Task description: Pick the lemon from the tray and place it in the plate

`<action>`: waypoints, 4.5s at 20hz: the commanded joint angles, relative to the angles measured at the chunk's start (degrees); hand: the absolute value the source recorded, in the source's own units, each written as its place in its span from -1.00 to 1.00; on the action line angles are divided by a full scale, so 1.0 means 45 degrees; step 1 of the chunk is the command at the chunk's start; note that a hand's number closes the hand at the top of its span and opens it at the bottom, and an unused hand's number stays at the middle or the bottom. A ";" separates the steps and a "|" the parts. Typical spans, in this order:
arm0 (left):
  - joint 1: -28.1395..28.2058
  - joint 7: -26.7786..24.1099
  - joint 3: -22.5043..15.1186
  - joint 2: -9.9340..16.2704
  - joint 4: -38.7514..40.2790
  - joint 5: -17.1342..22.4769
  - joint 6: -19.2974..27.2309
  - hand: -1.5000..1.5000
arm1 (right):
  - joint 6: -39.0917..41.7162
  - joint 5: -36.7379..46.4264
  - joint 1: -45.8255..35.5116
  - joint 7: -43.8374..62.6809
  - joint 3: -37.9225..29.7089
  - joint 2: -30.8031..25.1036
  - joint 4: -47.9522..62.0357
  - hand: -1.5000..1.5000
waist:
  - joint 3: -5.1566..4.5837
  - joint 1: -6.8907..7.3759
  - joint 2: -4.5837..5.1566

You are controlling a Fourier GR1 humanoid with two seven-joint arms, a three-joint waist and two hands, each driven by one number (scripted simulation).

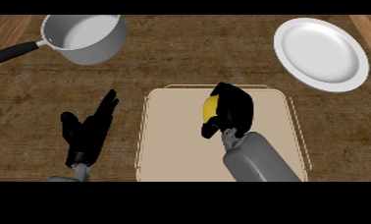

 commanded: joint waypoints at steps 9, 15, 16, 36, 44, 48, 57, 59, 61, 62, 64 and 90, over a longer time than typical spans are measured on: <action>-0.0406 0.0524 -0.0338 -0.0208 0.0404 -0.0230 -0.0032 0.00 | -0.3686 0.4235 -0.6276 0.2122 -0.2836 -0.0076 0.5014 1.00 | -0.0111 0.0738 0.0359; -0.0508 0.0412 0.0030 0.0074 0.0578 0.0085 -0.0483 0.00 | -0.5539 0.6143 -0.7619 0.3363 -0.4272 0.0125 0.6162 1.00 | -0.0118 0.0655 0.0383; -0.0352 0.0673 -0.0158 -0.0113 0.0289 -0.0008 -0.0211 0.00 | -0.5979 0.6312 -0.7516 0.3372 -0.4688 -0.0147 0.6082 1.00 | -0.0096 0.0568 0.0335; -0.0213 0.1065 0.0188 -0.0175 0.0180 0.0146 -0.0265 0.00 | -1.2285 0.8469 -0.5487 0.0750 -1.0283 -0.2621 0.7849 1.00 | -0.0072 0.0068 0.0229; -0.0156 0.0418 0.0245 -0.0271 0.0525 -0.0050 -0.0566 0.00 | -1.4782 0.6220 -0.5283 -0.2046 -1.1302 -0.4013 1.0581 1.00 | -0.0054 0.0291 0.0309; -0.0338 0.0747 0.0487 -0.0259 0.0481 0.0002 -0.0484 0.00 | -1.4422 0.4655 -0.5994 -0.3488 -1.1691 -0.5011 1.1472 1.00 | -0.0052 0.0315 0.0287; -0.0179 0.0405 0.0087 -0.0463 0.0253 -0.0546 -0.0265 0.00 | -1.0317 0.0505 -0.5200 -0.6840 -1.3340 -0.5489 1.2686 -1.00 | 0.0029 0.0370 0.0408; -0.0368 0.0380 0.0671 -0.0077 0.0468 -0.0122 -0.0660 0.00 | -1.0060 -0.0269 -0.5174 -0.8111 -1.3682 -0.5538 1.2510 -1.00 | 0.0019 0.0370 0.0410; -0.0064 0.0137 -0.0134 -0.0919 0.0462 -0.0687 -0.0086 0.00 | -1.0233 -0.1118 -0.5313 -0.9280 -1.4095 -0.5365 1.2040 -1.00 | 0.0018 0.0344 0.0371; 0.0001 0.0449 0.0332 -0.0340 0.0233 -0.0170 -0.0624 0.00 | -1.0323 -0.1505 -0.5023 -1.0068 -1.4289 -0.5457 1.1776 -1.00 | 0.0035 0.0396 0.0383; 0.0044 0.0304 0.0262 -0.0292 0.0348 -0.0356 -0.0637 0.00 | -1.0646 -0.2072 -0.5276 -1.0986 -1.4572 -0.5472 1.1380 -1.00 | 0.0029 0.0461 0.0406; 0.0485 0.0818 0.0714 -0.0670 -0.0103 -0.0646 -0.0493 0.00 | -0.5849 -0.7673 0.1330 -1.4538 -1.4017 -0.2025 0.3253 -1.00 | -0.0106 -0.0356 -0.0015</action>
